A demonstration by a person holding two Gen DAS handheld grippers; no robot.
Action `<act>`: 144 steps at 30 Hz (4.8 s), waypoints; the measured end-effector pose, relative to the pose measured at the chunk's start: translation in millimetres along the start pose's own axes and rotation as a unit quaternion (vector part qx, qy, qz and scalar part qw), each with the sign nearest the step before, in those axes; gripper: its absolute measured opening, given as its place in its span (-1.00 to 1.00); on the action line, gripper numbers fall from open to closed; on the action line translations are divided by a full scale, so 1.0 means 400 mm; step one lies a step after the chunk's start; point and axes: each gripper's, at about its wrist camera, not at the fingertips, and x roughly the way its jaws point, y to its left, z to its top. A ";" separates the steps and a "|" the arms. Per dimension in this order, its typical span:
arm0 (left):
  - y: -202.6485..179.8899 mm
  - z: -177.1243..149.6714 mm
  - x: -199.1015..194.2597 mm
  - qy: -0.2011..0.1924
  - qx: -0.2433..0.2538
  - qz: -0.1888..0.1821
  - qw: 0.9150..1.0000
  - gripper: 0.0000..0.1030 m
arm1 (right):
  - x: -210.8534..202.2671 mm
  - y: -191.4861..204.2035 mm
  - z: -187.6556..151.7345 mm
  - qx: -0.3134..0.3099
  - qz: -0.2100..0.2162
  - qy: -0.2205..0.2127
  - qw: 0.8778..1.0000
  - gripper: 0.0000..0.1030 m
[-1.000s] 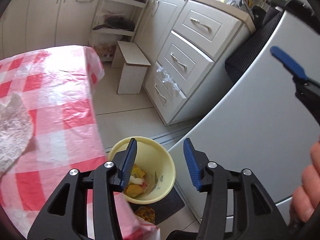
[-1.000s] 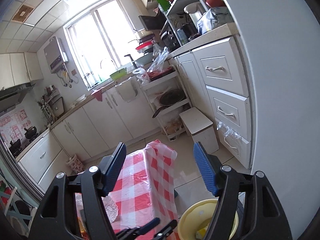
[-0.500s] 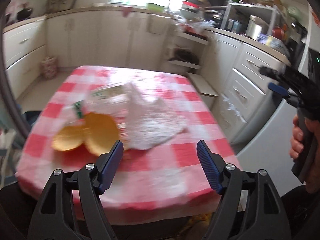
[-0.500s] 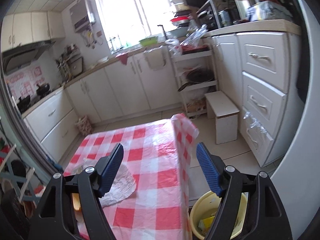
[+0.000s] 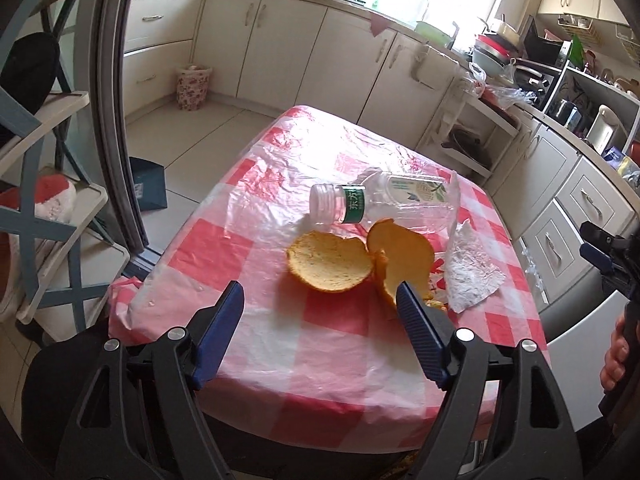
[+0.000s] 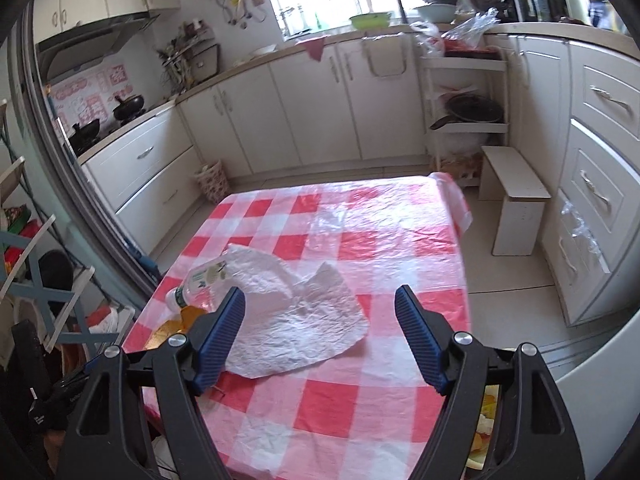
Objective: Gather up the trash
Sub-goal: 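Move both open tools back over the table, then grasp an orange peel with left tool while right tool grasps the white paper towel, then drop the paper towel into the yellow bin with right tool while left carries peel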
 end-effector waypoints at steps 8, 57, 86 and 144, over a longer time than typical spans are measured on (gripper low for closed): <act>0.074 0.002 -0.002 0.000 -0.017 0.001 1.000 0.61 | 0.054 0.101 -0.059 -0.022 0.039 0.052 0.998 0.44; 0.033 0.061 0.211 0.040 -0.022 -0.050 0.998 0.34 | 0.209 0.191 -0.111 -0.009 0.006 0.090 0.996 0.13; 0.040 0.081 0.202 0.033 0.006 -0.104 0.994 -0.89 | 0.079 -0.056 -0.045 0.124 0.090 -0.016 0.988 -0.95; -0.124 0.062 -0.056 0.004 0.080 -0.182 0.980 -0.90 | -0.104 -0.381 -0.140 0.237 -0.064 -0.015 0.969 -0.91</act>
